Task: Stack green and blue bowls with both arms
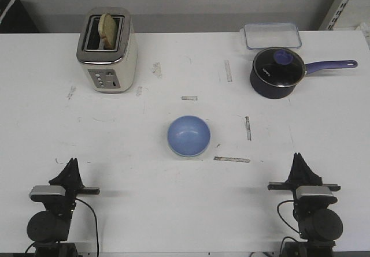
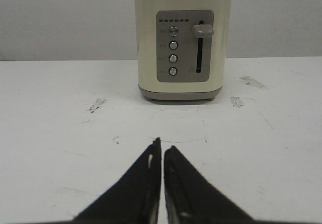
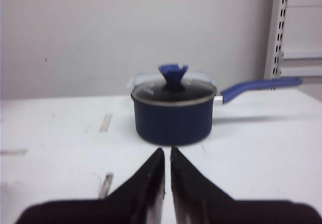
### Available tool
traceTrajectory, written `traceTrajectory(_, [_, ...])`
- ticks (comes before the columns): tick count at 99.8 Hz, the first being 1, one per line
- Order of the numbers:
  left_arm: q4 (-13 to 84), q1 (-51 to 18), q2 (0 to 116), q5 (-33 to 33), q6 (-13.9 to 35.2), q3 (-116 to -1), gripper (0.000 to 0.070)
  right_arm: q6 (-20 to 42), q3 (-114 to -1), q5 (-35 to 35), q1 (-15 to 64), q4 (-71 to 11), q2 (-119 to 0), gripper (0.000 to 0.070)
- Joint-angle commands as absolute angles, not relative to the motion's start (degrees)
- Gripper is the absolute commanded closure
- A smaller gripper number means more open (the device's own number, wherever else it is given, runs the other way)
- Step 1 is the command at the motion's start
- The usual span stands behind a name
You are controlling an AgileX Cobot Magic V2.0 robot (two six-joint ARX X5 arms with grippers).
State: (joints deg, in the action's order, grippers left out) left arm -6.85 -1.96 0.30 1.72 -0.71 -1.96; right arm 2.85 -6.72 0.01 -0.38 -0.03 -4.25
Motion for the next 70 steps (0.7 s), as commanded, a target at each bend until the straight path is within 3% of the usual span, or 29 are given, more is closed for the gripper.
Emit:
traceTrajectory(1, [-7.57, -1.98, 0.19, 1.91, -0.84, -0.71, 0.0699, 2.7, -4.69, -0.12, -0.36, 1.32, -2.9, 0.0687])
traceTrajectory(70, [-7.55, -1.98, 0.19, 1.91, -0.84, -0.71, 0.0699, 2.79, -0.71, -0.14, -0.34, 4.67, -0.08, 0.0687])
